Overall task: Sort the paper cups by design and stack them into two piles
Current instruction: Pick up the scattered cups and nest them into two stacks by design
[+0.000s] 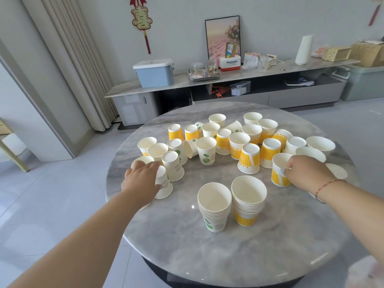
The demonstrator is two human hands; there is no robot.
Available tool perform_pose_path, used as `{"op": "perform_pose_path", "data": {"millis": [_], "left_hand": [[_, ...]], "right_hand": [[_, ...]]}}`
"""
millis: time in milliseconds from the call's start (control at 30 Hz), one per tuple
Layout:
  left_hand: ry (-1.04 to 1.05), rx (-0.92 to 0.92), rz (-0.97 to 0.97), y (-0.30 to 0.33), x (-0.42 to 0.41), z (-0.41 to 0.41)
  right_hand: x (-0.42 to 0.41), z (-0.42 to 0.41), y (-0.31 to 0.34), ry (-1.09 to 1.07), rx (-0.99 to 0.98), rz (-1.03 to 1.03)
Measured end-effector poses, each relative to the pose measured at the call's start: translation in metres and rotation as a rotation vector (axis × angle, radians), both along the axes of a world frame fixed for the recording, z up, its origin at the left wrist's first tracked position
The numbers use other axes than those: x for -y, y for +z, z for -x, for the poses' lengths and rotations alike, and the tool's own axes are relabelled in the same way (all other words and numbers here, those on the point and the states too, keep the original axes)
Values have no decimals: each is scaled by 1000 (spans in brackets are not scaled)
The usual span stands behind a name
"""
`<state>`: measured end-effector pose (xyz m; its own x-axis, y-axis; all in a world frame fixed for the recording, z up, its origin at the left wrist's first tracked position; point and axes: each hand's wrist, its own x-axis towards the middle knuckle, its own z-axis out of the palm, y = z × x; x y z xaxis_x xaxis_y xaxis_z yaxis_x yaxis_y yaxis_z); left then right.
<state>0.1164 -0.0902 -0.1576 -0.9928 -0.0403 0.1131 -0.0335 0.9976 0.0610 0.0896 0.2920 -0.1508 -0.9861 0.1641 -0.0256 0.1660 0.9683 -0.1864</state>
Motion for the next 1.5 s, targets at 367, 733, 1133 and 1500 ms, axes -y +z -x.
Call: {"op": "perform_pose_path", "data": {"millis": [367,733,1133,1500], "left_hand": [[-41,63,125,-7,-2,8],[-144,-22,288,14,-12,4],[198,159,-2250,61,-34,-29],[-278,362,-1435,55,-93,-57]], "right_hand": [[14,-3,0,66,27,-41],[16,-13,7,114,-48,113],[31,-46,62,224,-595,560],[50,-70,78,568,-647,693]]}}
